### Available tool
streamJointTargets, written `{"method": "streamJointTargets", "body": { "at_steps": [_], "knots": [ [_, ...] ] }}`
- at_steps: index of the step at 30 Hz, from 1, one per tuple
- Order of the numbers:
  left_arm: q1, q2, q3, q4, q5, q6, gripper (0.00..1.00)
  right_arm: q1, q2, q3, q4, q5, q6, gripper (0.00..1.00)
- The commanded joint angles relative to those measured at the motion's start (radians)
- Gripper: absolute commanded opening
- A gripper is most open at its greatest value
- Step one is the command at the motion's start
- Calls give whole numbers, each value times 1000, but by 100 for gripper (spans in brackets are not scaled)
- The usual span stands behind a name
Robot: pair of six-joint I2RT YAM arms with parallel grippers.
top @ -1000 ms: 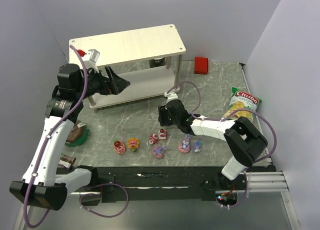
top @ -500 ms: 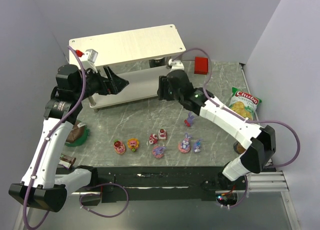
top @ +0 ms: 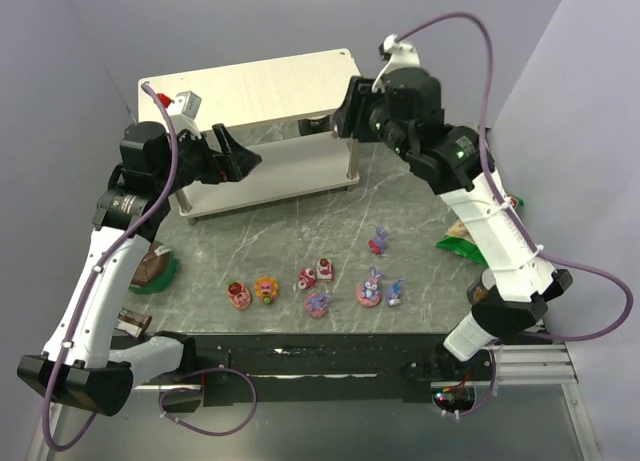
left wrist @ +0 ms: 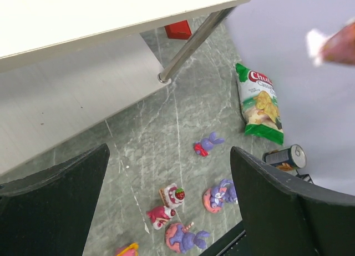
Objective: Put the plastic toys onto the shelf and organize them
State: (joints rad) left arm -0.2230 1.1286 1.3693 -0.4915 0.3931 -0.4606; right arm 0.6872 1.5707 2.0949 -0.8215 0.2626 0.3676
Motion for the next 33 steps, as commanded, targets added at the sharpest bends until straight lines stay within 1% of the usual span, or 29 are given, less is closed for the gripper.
{"method": "streamJointTargets", "body": {
  "at_steps": [1, 4, 10, 14, 17, 21, 28, 33],
  "knots": [
    [-4, -16, 33, 68, -62, 13, 96, -64, 77, 161, -57, -37, -62, 5],
    [-4, -29, 31, 96, -79, 13, 96, -119, 135, 235, -67, -101, -84, 4],
    [-4, -39, -1, 183, -89, 20, 96, -187, 180, 263, 2, -161, -136, 5],
    [-6, -41, -36, 290, -48, 22, 96, -193, 195, 237, 73, -161, -211, 5],
    [-6, -27, -29, 317, -28, 31, 96, -190, 206, 217, 110, -172, -239, 5],
    [-6, -20, -18, 358, 1, 37, 96, -193, 232, 234, 131, -187, -252, 5],
    [-7, -9, -24, 383, -2, 36, 96, -192, 288, 278, 147, -181, -256, 7],
    [-7, -15, -36, 384, -17, 36, 96, -192, 318, 281, 157, -183, -246, 8]
  ]
}}
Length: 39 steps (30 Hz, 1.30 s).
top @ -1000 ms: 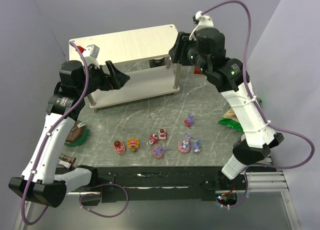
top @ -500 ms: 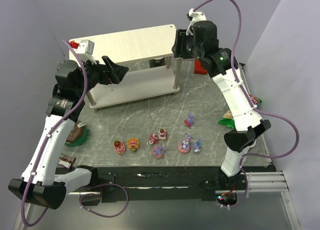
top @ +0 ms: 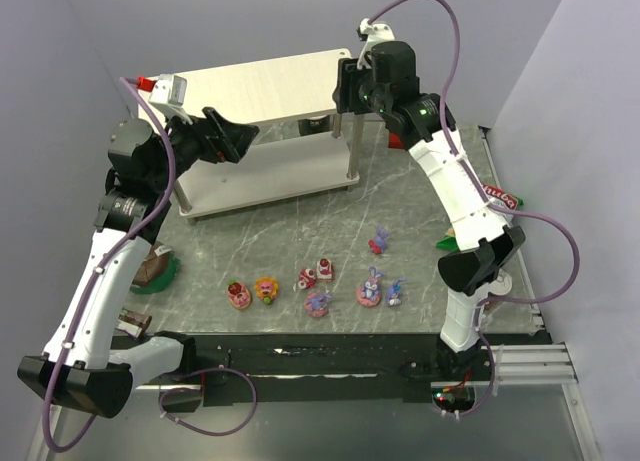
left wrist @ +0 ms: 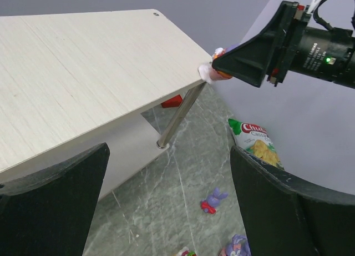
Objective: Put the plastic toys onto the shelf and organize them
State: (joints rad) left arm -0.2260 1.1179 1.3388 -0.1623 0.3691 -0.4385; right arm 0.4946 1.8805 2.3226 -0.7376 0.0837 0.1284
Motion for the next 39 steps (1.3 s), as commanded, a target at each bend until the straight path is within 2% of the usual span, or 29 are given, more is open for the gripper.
{"method": "streamJointTargets", "body": {
  "at_steps": [1, 8, 12, 19, 30, 37, 39],
  "knots": [
    [-4, -6, -10, 55, 7, 11, 96, 1, 12, 55, 75, -4, -1, 9],
    [-4, -13, -21, 56, -6, 4, 96, -10, 48, 75, 78, -36, 28, 24],
    [-4, -13, -24, 52, -10, -2, 96, -14, 97, 145, 47, -39, 27, 31],
    [-4, -15, -26, 46, -12, -3, 96, -31, 120, 138, 66, -53, 34, 38],
    [-4, -6, -24, 41, -9, -14, 96, -45, 157, 184, 89, -78, 60, 56],
    [-4, -7, -23, 38, -19, -9, 96, -45, 120, 118, 179, -102, 37, 71],
    [-4, -9, -23, 38, -21, -9, 96, -45, 114, 98, 202, -96, 34, 73]
  ]
}}
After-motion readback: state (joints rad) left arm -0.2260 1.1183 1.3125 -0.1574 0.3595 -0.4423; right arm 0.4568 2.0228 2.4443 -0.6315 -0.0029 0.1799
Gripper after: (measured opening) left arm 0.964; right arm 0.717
